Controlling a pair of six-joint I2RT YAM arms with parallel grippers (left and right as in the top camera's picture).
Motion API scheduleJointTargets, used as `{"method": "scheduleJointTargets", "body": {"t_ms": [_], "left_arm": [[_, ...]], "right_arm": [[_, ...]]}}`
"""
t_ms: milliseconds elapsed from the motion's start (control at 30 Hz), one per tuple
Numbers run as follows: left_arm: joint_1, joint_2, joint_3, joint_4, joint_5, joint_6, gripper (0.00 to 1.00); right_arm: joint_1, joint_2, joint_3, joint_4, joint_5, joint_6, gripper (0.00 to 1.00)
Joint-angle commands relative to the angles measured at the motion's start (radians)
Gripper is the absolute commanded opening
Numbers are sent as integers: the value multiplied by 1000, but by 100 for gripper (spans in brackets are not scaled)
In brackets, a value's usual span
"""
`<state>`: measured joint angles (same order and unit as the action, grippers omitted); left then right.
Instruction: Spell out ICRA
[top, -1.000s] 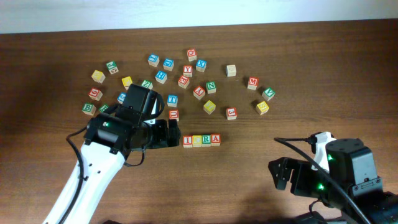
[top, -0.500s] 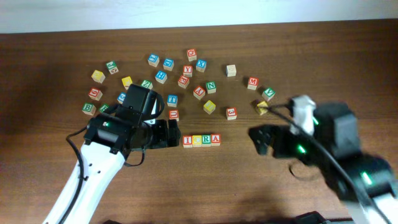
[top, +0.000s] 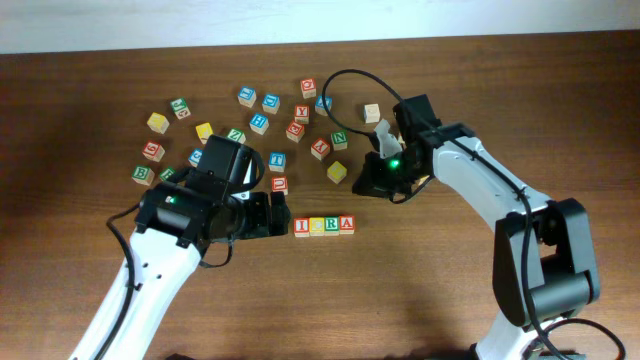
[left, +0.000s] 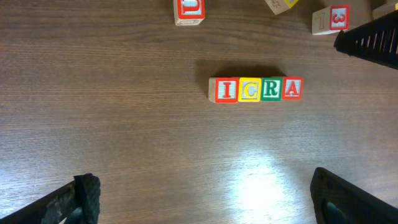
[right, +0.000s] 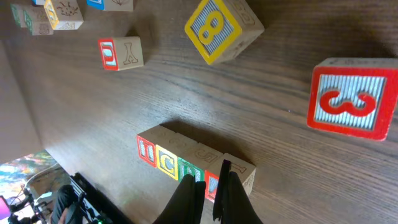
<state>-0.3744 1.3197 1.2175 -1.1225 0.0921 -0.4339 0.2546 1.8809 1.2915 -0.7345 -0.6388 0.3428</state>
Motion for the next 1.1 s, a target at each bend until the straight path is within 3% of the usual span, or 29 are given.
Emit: {"method": "scheduleJointTargets", "body": {"t_ms": [0, 100, 400, 1067], "left_arm": [[-3, -9, 9, -1, -11, 2, 99], [-3, -9, 9, -1, -11, 2, 99], [-3, -9, 9, -1, -11, 2, 99], [-3, -9, 9, -1, -11, 2, 99]], "right_arm": [[24, 13, 15, 11, 138, 66, 4], [84, 29, 14, 30, 149, 66, 4], [247, 39, 14, 28, 427, 190, 4], [257, 40, -8, 6, 404, 216, 4]]}}
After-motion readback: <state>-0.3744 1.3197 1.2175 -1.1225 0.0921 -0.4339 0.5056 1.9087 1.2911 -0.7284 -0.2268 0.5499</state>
